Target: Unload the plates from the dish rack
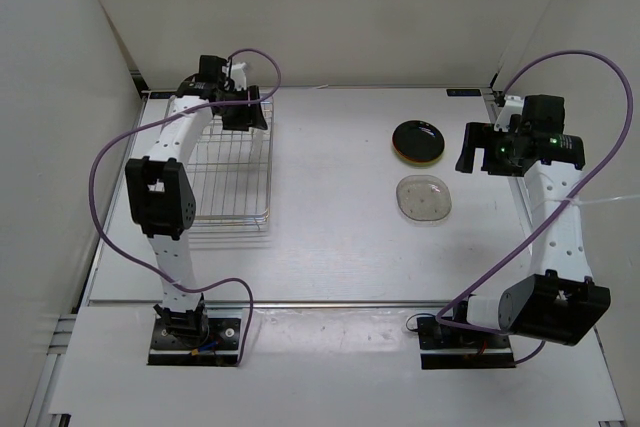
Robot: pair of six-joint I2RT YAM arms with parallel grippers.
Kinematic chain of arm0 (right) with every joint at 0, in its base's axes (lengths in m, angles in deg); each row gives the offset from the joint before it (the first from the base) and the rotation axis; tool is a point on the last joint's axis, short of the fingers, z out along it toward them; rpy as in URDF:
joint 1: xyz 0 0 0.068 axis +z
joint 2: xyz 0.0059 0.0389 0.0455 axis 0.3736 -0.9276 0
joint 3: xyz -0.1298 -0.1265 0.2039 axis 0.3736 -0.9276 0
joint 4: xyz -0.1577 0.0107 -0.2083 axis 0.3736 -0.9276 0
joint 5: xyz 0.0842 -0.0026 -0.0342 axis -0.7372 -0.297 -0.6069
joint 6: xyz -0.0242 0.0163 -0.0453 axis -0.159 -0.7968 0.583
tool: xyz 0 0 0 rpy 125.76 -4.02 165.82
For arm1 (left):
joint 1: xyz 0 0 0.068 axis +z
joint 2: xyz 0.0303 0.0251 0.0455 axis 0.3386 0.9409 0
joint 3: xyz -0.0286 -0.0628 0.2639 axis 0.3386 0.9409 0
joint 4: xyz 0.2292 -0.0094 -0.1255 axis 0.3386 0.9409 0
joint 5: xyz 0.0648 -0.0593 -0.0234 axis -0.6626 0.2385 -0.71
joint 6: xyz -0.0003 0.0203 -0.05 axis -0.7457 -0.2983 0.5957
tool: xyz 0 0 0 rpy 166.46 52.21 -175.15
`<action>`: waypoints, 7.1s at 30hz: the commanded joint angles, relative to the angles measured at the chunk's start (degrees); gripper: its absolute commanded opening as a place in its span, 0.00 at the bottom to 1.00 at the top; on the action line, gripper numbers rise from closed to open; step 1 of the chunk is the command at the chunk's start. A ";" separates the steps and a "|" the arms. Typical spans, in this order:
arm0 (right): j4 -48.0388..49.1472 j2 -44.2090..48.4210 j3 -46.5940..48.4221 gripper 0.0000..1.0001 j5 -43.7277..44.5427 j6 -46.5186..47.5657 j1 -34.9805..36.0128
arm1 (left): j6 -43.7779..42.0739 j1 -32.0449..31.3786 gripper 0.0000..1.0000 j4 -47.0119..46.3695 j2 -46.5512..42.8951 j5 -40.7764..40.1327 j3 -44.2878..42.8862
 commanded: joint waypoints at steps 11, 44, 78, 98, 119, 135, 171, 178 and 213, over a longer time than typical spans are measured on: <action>2.77 2.27 -1.41 1.00 -0.38 -0.55 0.07 | 0.86 -1.65 0.44 -0.89 1.38 -1.62 -1.49; 3.83 2.81 -2.91 1.00 -1.96 -1.61 0.07 | -6.16 -2.71 0.11 13.07 -9.43 6.34 -13.08; -6.11 4.03 15.57 0.93 -19.72 14.48 16.58 | -95.47 -85.76 0.11 -29.99 -37.30 -82.92 40.80; 3.58 12.39 12.91 0.92 -22.75 6.12 17.91 | -79.91 -86.29 0.11 -11.44 -32.72 -78.17 32.62; -0.21 12.21 7.29 0.71 -25.87 8.94 20.72 | -80.53 -85.24 0.11 -12.93 -29.03 -77.65 27.87; -0.74 12.21 5.27 0.18 -24.73 10.08 22.92 | -79.39 -83.65 0.11 -11.27 -26.57 -76.60 24.53; 37.66 -0.52 -22.07 0.00 3.23 -16.55 1.92 | -56.98 -48.59 1.00 -4.58 -33.68 -67.36 -12.29; 36.79 -7.47 -20.13 0.00 -2.83 -13.04 -0.10 | -53.28 -45.33 1.00 1.13 -34.48 -67.19 -20.12; 36.09 -9.85 -27.43 0.02 -3.98 -9.08 -1.77 | -49.24 -45.33 1.00 8.60 -27.28 -64.99 -27.58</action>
